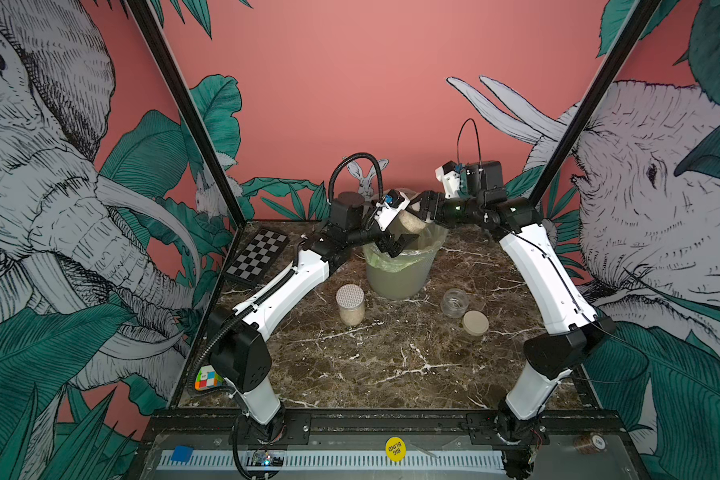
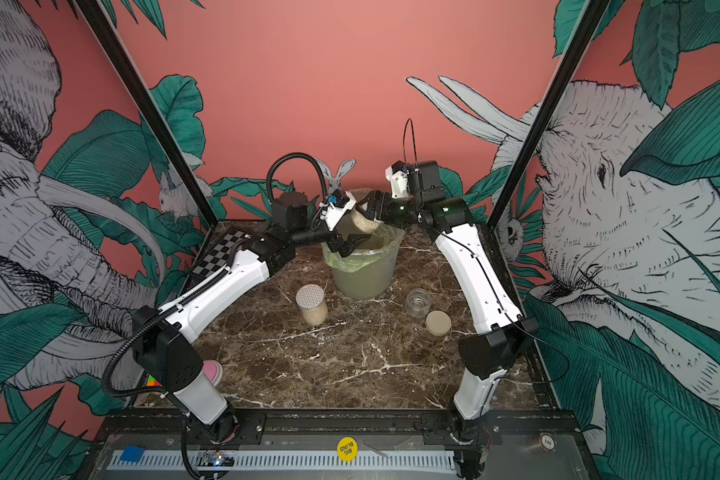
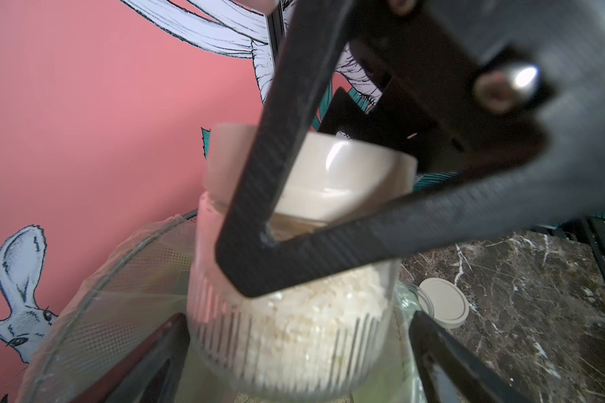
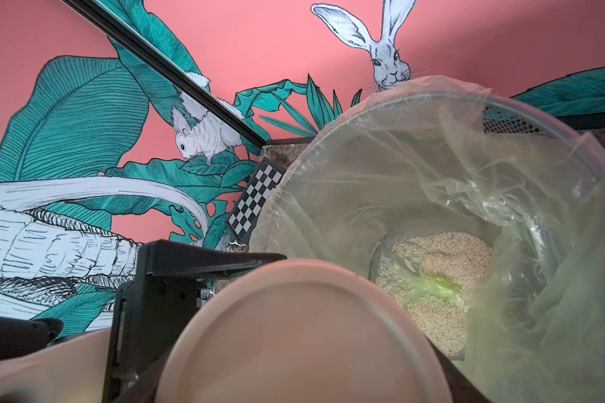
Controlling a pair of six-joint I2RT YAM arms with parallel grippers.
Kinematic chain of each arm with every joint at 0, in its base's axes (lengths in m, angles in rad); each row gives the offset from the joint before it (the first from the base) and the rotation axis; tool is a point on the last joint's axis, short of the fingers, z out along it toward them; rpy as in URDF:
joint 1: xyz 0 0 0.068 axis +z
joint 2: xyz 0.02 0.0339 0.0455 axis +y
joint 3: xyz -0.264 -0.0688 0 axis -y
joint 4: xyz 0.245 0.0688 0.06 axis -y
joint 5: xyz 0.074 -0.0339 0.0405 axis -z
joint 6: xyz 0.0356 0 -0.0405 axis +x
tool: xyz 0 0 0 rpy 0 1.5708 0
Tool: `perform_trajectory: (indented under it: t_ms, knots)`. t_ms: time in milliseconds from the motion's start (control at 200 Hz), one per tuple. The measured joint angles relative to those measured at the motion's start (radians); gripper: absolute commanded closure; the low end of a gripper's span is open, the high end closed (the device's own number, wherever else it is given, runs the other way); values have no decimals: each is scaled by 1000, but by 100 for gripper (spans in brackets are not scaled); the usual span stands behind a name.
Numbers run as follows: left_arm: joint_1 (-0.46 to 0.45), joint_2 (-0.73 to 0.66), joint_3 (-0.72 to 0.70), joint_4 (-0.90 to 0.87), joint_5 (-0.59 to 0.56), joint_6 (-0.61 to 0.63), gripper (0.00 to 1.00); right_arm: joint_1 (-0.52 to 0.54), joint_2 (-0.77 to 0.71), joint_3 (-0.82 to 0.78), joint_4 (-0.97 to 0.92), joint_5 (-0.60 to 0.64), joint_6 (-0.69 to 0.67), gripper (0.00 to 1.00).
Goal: Empty moldy rice from jars
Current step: Pick up the jar from the center of the board.
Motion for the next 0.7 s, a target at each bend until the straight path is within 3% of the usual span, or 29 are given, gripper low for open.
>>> perform_trajectory:
  t_ms: [700]
  knots:
    - [0, 0, 1, 11, 68, -37, 0, 0, -91, -125, 40, -44, 25, 59]
